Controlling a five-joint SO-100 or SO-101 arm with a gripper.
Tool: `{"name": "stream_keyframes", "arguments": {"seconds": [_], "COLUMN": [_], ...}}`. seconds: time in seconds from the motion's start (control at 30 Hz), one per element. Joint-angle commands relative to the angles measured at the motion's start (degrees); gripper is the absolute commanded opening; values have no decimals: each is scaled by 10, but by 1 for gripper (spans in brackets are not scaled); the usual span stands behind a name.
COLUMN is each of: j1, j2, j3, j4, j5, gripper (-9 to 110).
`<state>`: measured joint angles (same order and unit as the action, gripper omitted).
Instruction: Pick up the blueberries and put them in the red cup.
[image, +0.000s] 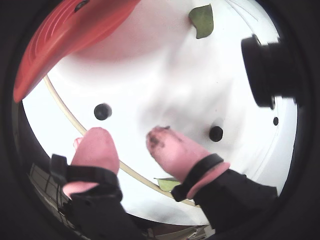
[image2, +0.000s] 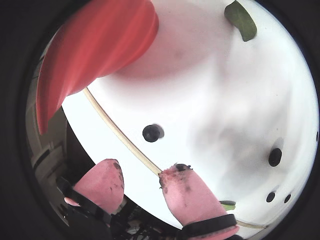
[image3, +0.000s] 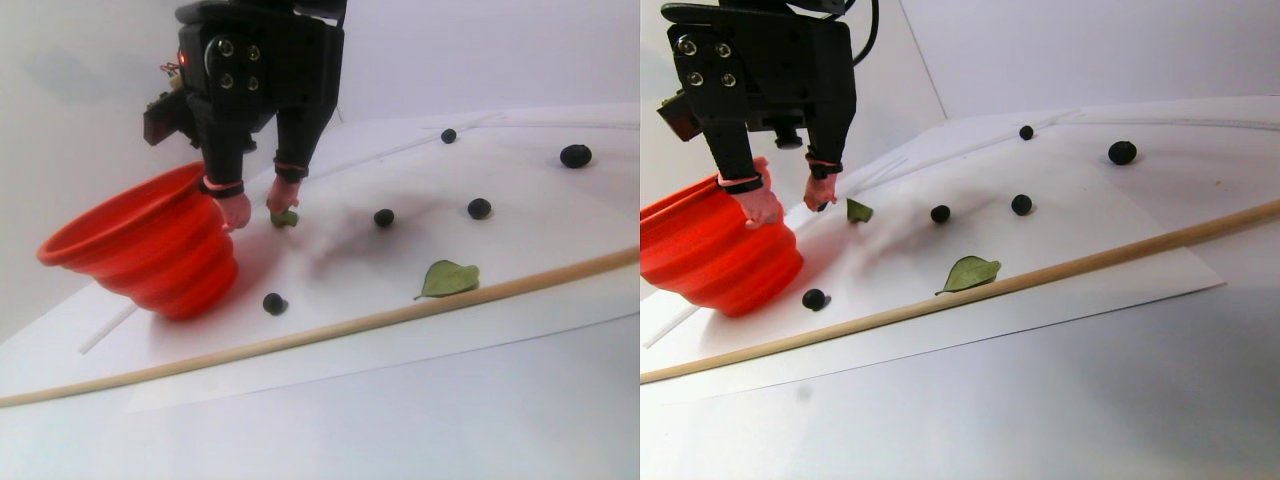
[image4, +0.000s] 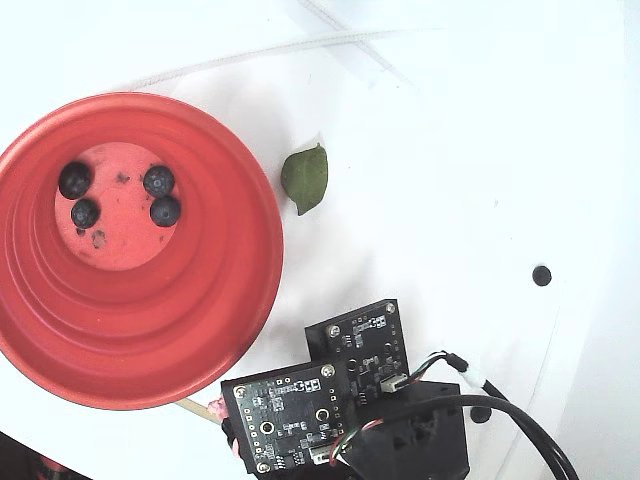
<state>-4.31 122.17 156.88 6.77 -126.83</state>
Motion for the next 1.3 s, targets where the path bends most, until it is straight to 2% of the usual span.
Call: {"name": "stream_keyframes", "arguments": {"seconds": [0.0,0.37,1.27], "j1": [-14,7,103], "j2": [55,138,142], "j3": [1,-10,-60], "j4": [17,91,113], "j5": [-4,-6,-44], "gripper": [14,14,14]}}
